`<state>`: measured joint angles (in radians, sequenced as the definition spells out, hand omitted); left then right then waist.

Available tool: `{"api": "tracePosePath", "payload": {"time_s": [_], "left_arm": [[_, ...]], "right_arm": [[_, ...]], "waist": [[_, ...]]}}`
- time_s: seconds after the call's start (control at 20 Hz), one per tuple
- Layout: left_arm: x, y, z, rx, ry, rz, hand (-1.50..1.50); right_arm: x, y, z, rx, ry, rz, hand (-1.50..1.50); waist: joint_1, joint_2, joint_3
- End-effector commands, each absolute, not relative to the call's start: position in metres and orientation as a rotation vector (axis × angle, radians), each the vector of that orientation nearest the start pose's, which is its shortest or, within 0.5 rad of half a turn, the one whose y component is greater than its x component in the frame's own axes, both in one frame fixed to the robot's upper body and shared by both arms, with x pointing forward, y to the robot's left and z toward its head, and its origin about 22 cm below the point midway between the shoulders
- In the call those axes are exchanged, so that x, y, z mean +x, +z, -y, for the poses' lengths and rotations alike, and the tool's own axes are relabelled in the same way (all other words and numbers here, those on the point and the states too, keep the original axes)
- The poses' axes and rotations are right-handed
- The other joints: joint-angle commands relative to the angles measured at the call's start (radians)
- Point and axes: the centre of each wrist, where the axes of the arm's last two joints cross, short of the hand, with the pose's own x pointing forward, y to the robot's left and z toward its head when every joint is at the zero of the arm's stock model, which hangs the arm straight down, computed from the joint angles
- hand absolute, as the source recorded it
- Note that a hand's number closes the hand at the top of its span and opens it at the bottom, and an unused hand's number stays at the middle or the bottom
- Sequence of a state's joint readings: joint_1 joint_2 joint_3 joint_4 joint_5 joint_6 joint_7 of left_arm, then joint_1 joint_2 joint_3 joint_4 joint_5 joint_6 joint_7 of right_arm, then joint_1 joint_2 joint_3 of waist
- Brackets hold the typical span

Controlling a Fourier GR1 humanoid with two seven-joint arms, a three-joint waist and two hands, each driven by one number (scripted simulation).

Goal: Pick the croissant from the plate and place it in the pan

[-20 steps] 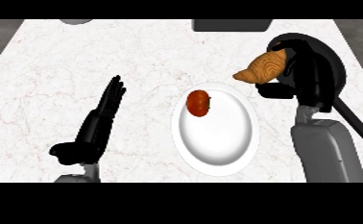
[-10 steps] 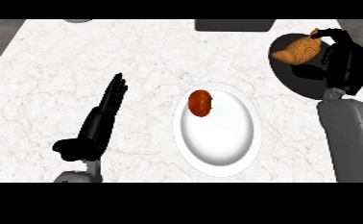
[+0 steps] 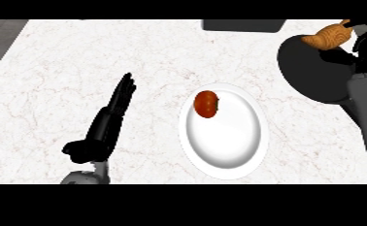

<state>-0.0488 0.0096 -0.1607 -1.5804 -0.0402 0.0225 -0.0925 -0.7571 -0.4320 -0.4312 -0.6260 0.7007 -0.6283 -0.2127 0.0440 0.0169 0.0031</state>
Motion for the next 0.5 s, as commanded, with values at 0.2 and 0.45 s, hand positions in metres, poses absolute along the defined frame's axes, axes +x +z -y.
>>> {"api": "tracePosePath", "payload": {"time_s": [0.2,0.45], "left_arm": [[0.262,0.027,-0.175,-0.129,-0.191,1.743,0.00],[0.255,0.016,-0.198,-0.125,-0.179,1.727,0.00]], "right_arm": [[0.392,0.053,0.400,-1.156,0.437,1.209,-1.50],[0.392,0.051,0.403,-0.893,0.393,1.261,-1.50]], "waist": [[0.035,0.019,-0.001],[0.038,0.017,0.003]]}}
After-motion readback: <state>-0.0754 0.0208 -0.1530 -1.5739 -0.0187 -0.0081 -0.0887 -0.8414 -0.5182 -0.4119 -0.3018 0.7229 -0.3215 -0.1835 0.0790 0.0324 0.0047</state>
